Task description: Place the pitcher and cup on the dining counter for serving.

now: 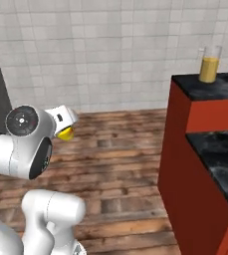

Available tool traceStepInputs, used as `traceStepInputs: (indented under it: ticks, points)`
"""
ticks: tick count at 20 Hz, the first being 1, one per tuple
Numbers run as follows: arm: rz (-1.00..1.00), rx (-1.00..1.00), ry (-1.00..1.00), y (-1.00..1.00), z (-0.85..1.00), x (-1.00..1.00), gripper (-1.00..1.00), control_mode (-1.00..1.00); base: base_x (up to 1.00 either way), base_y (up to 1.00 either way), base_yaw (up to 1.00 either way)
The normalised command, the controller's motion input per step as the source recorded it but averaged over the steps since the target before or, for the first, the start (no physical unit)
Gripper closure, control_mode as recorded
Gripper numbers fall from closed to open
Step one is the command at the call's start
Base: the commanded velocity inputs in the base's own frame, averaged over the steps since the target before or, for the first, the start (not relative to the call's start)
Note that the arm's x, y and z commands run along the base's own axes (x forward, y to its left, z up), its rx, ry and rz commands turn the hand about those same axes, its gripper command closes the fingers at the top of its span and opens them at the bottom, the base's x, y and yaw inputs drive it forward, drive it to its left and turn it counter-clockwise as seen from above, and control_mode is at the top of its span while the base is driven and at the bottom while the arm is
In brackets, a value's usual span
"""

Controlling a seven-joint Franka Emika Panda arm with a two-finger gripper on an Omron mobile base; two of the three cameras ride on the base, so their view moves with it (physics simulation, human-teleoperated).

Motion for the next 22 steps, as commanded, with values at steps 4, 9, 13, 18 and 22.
traceStepInputs:
  ticks: [4, 9, 13, 18, 22]
  points:
    - [0.00, 0.00, 0.00, 0.00, 0.00, 0.00, 1.00, 1.00, 1.00, 0.89, -0.61]
    - [0.00, 0.00, 0.00, 0.00, 0.00, 0.00, 1.00, 1.00, 1.00, 0.90, -0.61]
    - [0.00, 0.00, 0.00, 0.00, 0.00, 0.00, 1.00, 1.00, 0.99, 0.94, -0.59]
    - [0.00, 0.00, 0.00, 0.00, 0.00, 0.00, 1.00, 1.00, 1.00, 0.98, -0.56]
    - [0.00, 0.00, 0.00, 0.00, 0.00, 0.00, 1.00, 1.00, 1.00, 1.00, -0.53]
